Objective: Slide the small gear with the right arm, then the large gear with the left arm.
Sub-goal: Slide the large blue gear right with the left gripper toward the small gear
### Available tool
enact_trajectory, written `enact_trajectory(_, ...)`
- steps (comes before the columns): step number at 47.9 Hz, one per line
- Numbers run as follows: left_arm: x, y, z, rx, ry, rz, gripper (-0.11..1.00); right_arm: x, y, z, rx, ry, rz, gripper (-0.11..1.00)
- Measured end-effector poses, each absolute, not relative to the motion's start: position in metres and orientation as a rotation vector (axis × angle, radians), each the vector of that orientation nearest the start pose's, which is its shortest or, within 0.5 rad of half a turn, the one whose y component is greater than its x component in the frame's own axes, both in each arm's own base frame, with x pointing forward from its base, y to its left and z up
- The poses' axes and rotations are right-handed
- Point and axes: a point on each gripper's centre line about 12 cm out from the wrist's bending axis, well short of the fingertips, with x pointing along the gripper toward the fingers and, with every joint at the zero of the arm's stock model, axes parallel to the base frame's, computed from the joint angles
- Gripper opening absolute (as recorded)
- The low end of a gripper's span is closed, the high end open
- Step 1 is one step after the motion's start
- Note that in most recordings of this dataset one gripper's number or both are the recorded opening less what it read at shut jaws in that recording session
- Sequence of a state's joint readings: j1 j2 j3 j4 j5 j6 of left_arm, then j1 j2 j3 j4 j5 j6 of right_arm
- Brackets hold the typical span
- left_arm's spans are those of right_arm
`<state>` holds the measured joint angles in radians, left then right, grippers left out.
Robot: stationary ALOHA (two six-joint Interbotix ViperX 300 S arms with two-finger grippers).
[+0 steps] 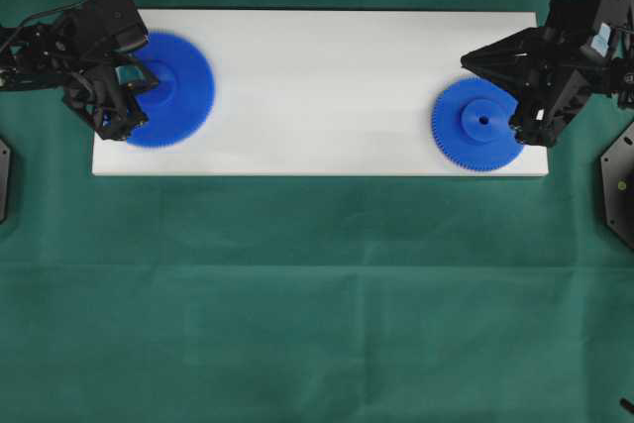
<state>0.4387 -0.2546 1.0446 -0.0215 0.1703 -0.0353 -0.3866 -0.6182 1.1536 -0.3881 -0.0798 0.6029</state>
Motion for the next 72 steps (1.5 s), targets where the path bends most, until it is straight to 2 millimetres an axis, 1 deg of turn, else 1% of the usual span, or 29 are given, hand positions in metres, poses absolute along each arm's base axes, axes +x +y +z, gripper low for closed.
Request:
enact_trajectory(15, 0.237, 0.11, 0.119, -0.274, 0.98, 0.425, 0.0, 0.222, -0.086, 0.2, 0.307, 0.415, -0.397, 0.51)
enact_trajectory(32, 0.236, 0.11, 0.121, -0.285, 1.031, 0.42, 0.0, 0.222, -0.086, 0.2, 0.307, 0.415, -0.397, 0.51)
enact_trajectory(39, 0.239, 0.111, 0.122, -0.289, 1.034, 0.422, 0.0, 0.222, -0.086, 0.2, 0.307, 0.416, -0.398, 0.51)
enact_trajectory(44, 0.248, 0.111, 0.121, -0.278, 1.025, 0.408, 0.0, 0.223, -0.086, 0.2, 0.307, 0.415, -0.396, 0.51)
enact_trajectory(50, 0.272, 0.107, 0.121, -0.246, 1.004, 0.368, 0.0, 0.222, -0.086, 0.2, 0.307, 0.415, -0.397, 0.5)
enact_trajectory(56, 0.307, 0.102, 0.119, -0.213, 0.989, 0.319, 0.0, 0.222, -0.086, 0.201, 0.306, 0.414, -0.396, 0.5)
enact_trajectory(63, 0.358, 0.099, 0.119, -0.179, 0.963, 0.269, 0.0, 0.223, -0.086, 0.2, 0.307, 0.415, -0.396, 0.51)
enact_trajectory(72, 0.434, 0.096, 0.116, -0.134, 0.916, 0.215, 0.0, 0.222, -0.085, 0.2, 0.308, 0.403, -0.387, 0.51)
